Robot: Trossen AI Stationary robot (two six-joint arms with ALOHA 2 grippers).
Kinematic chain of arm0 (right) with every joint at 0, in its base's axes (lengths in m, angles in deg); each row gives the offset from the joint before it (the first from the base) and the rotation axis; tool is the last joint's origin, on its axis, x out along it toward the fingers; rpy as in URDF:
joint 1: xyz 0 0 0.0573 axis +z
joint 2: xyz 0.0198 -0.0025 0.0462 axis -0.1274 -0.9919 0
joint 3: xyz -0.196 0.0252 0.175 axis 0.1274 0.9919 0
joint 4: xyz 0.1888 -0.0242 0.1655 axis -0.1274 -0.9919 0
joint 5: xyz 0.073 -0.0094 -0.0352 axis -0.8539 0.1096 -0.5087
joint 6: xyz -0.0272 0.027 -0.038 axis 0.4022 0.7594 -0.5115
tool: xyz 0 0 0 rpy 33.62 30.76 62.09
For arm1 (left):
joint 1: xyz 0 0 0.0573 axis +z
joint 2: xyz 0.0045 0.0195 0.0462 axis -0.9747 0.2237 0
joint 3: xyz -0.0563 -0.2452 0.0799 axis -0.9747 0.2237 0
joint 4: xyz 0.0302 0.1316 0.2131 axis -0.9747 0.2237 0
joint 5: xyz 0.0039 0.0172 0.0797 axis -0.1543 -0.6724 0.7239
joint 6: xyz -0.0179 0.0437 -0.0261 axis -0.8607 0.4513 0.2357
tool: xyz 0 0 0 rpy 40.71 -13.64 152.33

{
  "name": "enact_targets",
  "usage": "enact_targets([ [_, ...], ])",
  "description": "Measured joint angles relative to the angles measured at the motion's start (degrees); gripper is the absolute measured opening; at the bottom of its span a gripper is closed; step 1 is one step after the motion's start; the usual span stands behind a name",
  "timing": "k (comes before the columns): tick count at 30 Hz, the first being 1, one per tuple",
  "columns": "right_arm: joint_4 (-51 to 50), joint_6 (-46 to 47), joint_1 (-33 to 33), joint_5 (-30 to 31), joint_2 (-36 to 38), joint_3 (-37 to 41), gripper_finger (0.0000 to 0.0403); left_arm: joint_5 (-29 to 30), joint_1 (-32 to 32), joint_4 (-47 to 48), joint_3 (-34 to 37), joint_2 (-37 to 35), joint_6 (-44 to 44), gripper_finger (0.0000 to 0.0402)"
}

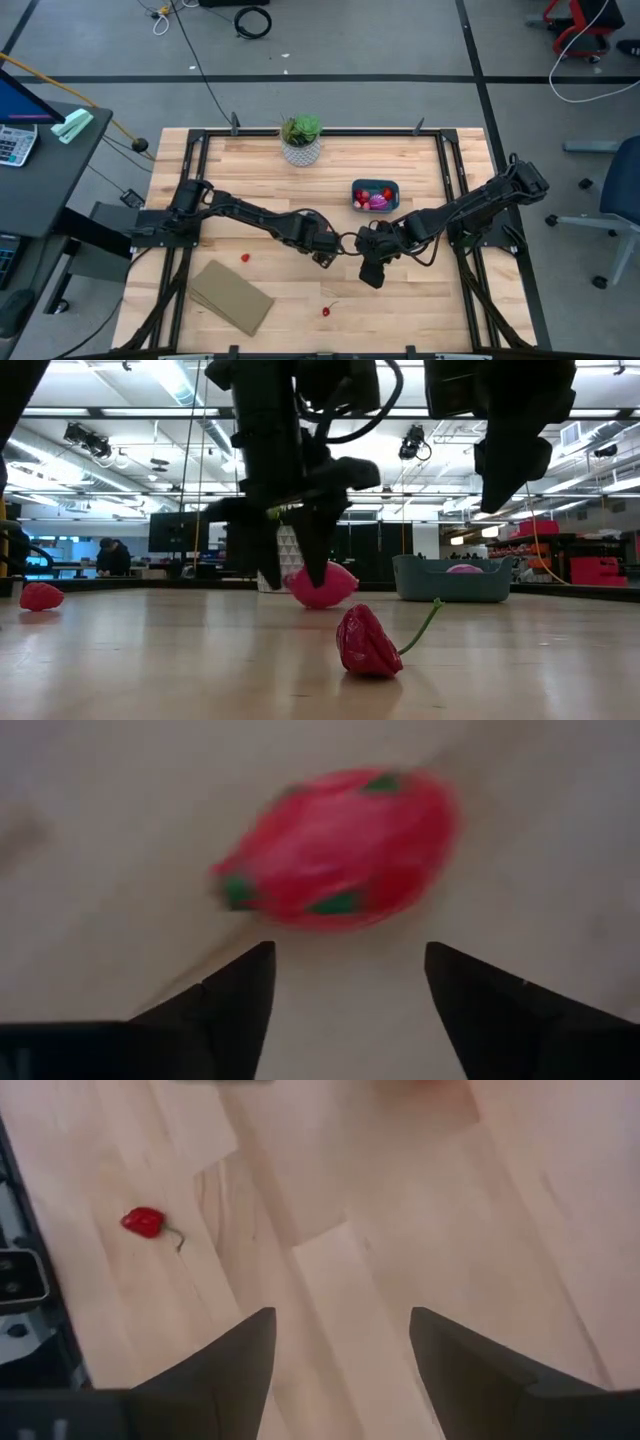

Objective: Pick and placing Produce into tupperware
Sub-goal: Put the red dragon fruit into the blue bin

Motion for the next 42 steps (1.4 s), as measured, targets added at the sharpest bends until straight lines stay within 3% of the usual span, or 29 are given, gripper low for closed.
enact_targets([
  [4, 0.00, -0.12, 0.00, 1.73, 0.00, -0.01, 0.0240, -0.04, -0.33, -5.20, 0.00, -0.02, 11.59, 0.0287],
  [8, 0.00, -0.11, -0.02, 2.02, 0.00, -0.01, 0.0240, 1.33, 0.21, -5.63, 0.00, -0.02, 16.53, 0.0298],
  [19, 0.02, 0.12, -0.02, 2.17, 0.00, -0.01, 0.0240, 1.94, 3.64, -11.56, 0.00, -0.02, 17.71, 0.0302],
  [23, -0.14, -2.58, -0.13, 5.17, 0.00, -0.01, 0.0240, 1.82, 4.60, -14.66, 0.00, -0.02, 17.48, 0.0302],
  [42, -0.61, -2.50, -2.73, 3.92, 0.00, 0.01, 0.0240, 2.98, 6.54, -17.48, -0.02, 1.32, 9.79, 0.0302],
])
